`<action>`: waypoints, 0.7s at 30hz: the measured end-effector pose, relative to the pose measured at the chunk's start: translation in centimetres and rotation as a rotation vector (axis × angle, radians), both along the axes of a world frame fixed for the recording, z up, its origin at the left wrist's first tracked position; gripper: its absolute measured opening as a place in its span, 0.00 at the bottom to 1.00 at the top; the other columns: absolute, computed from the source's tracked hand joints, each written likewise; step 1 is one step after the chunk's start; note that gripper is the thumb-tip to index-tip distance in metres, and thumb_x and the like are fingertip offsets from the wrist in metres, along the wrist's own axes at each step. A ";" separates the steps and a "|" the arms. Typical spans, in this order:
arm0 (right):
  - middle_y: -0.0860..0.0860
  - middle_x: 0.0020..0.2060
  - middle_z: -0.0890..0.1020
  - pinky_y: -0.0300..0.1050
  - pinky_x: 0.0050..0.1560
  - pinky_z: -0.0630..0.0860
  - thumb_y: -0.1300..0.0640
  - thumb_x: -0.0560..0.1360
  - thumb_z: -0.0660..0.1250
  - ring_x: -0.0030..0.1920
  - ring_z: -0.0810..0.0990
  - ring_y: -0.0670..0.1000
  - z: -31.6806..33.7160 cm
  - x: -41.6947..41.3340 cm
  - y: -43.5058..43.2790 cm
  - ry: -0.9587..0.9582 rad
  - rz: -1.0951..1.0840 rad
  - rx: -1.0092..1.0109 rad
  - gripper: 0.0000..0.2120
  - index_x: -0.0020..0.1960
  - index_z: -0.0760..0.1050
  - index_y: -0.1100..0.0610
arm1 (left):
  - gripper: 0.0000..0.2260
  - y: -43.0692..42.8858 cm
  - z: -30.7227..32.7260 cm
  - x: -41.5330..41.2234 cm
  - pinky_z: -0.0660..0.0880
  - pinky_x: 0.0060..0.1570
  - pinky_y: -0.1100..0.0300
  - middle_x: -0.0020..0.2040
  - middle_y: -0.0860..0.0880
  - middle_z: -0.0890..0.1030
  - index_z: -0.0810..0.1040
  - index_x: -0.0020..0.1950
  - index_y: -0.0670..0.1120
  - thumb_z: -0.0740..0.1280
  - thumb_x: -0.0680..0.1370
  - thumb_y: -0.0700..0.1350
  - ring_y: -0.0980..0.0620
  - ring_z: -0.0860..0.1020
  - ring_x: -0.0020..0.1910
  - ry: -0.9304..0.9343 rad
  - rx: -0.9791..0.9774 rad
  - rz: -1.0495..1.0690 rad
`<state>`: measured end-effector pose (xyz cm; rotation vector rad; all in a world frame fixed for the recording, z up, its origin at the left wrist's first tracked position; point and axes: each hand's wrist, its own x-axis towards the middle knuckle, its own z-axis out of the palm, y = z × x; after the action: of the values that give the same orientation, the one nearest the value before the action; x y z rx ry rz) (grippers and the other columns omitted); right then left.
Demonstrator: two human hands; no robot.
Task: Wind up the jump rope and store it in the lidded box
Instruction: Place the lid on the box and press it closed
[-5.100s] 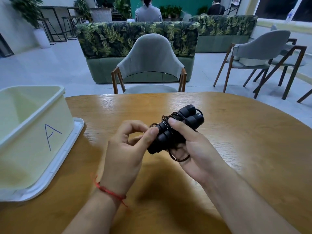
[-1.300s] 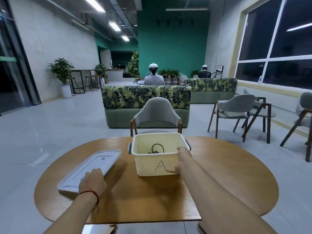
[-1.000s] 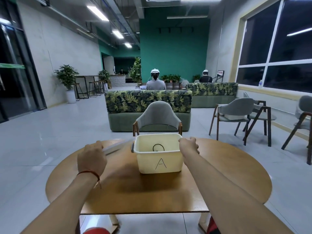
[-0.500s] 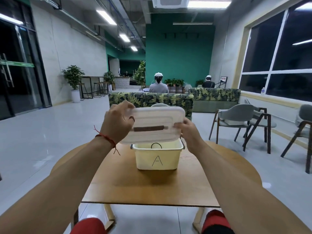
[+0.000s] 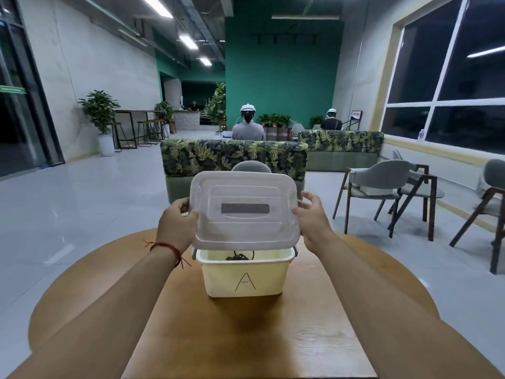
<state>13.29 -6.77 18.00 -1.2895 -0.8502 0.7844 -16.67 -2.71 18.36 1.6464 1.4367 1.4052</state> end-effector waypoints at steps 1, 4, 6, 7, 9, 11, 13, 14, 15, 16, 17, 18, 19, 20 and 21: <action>0.52 0.68 0.80 0.62 0.66 0.83 0.67 0.83 0.69 0.67 0.82 0.58 -0.2 0.3 0.9 -0.031 -0.008 -0.028 0.25 0.77 0.70 0.52 | 0.10 1.1 -0.4 0.2 0.79 0.58 0.50 0.52 0.51 0.86 0.86 0.57 0.50 0.66 0.82 0.42 0.46 0.82 0.56 0.005 -0.042 -0.003; 0.51 0.69 0.82 0.60 0.70 0.81 0.66 0.82 0.67 0.69 0.81 0.57 -1.6 1.3 3.5 -0.122 -0.018 -0.146 0.24 0.76 0.76 0.55 | 0.13 4.1 -2.2 0.4 0.73 0.40 0.52 0.35 0.49 0.79 0.78 0.36 0.49 0.64 0.81 0.42 0.44 0.75 0.39 0.096 -0.120 -0.005; 0.51 0.68 0.84 0.60 0.71 0.80 0.62 0.80 0.68 0.69 0.82 0.58 -2.7 1.4 4.8 -0.170 -0.004 -0.220 0.24 0.75 0.79 0.53 | 0.14 5.2 -3.4 0.5 0.64 0.34 0.54 0.30 0.48 0.72 0.73 0.34 0.45 0.63 0.80 0.42 0.44 0.69 0.34 0.188 -0.169 -0.001; 0.51 0.67 0.84 0.58 0.71 0.80 0.61 0.80 0.68 0.68 0.82 0.58 -3.5 1.7 5.7 -0.192 0.004 -0.261 0.24 0.75 0.80 0.52 | 0.14 6.1 -4.3 0.6 0.64 0.33 0.55 0.30 0.48 0.73 0.73 0.35 0.43 0.64 0.81 0.43 0.44 0.69 0.32 0.231 -0.196 0.000; 0.52 0.66 0.83 0.53 0.68 0.79 0.62 0.81 0.67 0.66 0.81 0.58 -4.1 1.5 5.7 -0.252 0.008 -0.325 0.21 0.73 0.81 0.55 | 0.15 6.9 -5.6 0.5 0.67 0.33 0.55 0.33 0.46 0.78 0.76 0.36 0.41 0.64 0.82 0.44 0.44 0.73 0.33 0.293 -0.238 -0.016; 0.56 0.65 0.86 0.54 0.65 0.80 0.61 0.80 0.67 0.63 0.82 0.61 -5.2 1.7 6.3 -0.349 -0.011 -0.373 0.19 0.69 0.83 0.62 | 0.16 7.7 -7.2 0.5 0.67 0.36 0.54 0.34 0.45 0.78 0.75 0.34 0.43 0.64 0.82 0.45 0.43 0.73 0.36 0.320 -0.276 -0.042; 0.56 0.51 0.86 0.52 0.50 0.79 0.58 0.76 0.65 0.54 0.82 0.63 -5.8 1.2 6.3 -0.513 0.000 -0.456 0.15 0.58 0.83 0.64 | 0.18 7.9 -8.4 0.4 0.62 0.36 0.54 0.32 0.46 0.71 0.69 0.31 0.47 0.64 0.81 0.43 0.46 0.67 0.35 0.319 -0.313 -0.057; 0.55 0.48 0.84 0.51 0.46 0.75 0.56 0.75 0.64 0.53 0.81 0.62 -6.0 0.7 6.3 -0.616 0.004 -0.514 0.13 0.54 0.82 0.61 | 0.18 7.9 -8.9 0.3 0.60 0.36 0.54 0.32 0.47 0.69 0.68 0.31 0.49 0.64 0.81 0.43 0.46 0.65 0.35 0.309 -0.322 -0.061; 0.54 0.50 0.83 0.51 0.48 0.74 0.53 0.75 0.63 0.56 0.80 0.62 -6.2 0.4 6.3 -0.730 0.004 -0.565 0.13 0.54 0.81 0.57 | 0.18 8.0 -9.3 0.2 0.59 0.36 0.54 0.32 0.48 0.68 0.67 0.31 0.49 0.64 0.81 0.43 0.47 0.64 0.35 0.296 -0.326 -0.068; 0.54 0.56 0.83 0.53 0.52 0.74 0.50 0.77 0.62 0.61 0.78 0.62 -6.4 -0.1 6.4 -0.833 -0.004 -0.599 0.16 0.60 0.80 0.53 | 0.17 8.1 -9.5 0.0 0.60 0.37 0.55 0.32 0.48 0.68 0.68 0.31 0.48 0.64 0.80 0.44 0.47 0.65 0.35 0.293 -0.328 -0.073; 0.55 0.64 0.82 0.55 0.58 0.74 0.48 0.80 0.61 0.67 0.76 0.62 -6.6 -0.6 6.5 -0.934 -0.026 -0.601 0.20 0.69 0.78 0.51 | 0.16 8.2 -9.7 -0.2 0.62 0.38 0.55 0.32 0.49 0.70 0.71 0.32 0.47 0.64 0.80 0.46 0.48 0.67 0.35 0.288 -0.336 -0.079; 0.55 0.71 0.80 0.57 0.64 0.73 0.46 0.82 0.61 0.72 0.74 0.62 -6.5 -1.3 6.5 -1.012 -0.041 -0.561 0.23 0.75 0.75 0.50 | 0.14 8.5 -10.0 -0.4 0.64 0.39 0.55 0.33 0.50 0.72 0.75 0.34 0.44 0.63 0.78 0.48 0.48 0.69 0.36 0.278 -0.344 -0.087; 0.54 0.75 0.77 0.59 0.69 0.71 0.45 0.83 0.61 0.76 0.71 0.61 -6.5 -2.1 6.6 -1.060 -0.030 -0.481 0.25 0.79 0.73 0.50 | 0.15 8.7 -10.4 -0.6 0.66 0.40 0.55 0.34 0.50 0.75 0.78 0.37 0.42 0.62 0.77 0.50 0.49 0.70 0.37 0.264 -0.350 -0.097; 0.52 0.78 0.76 0.60 0.74 0.69 0.43 0.84 0.61 0.78 0.70 0.60 -6.4 -3.0 6.8 -1.093 0.028 -0.393 0.27 0.81 0.72 0.48 | 0.16 8.8 -10.6 -0.7 0.68 0.41 0.55 0.35 0.51 0.76 0.80 0.40 0.40 0.62 0.76 0.51 0.49 0.72 0.37 0.253 -0.349 -0.105; 0.51 0.81 0.74 0.62 0.78 0.66 0.41 0.84 0.62 0.80 0.68 0.59 -6.4 -3.8 7.1 -1.125 0.119 -0.329 0.28 0.82 0.72 0.47 | 0.16 8.6 -10.7 -0.7 0.68 0.41 0.55 0.35 0.51 0.77 0.81 0.41 0.40 0.62 0.76 0.51 0.49 0.73 0.38 0.244 -0.349 -0.115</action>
<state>9.51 0.34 11.56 -2.0162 -1.7383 0.2209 -17.38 5.93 7.66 1.6781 1.5871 0.8547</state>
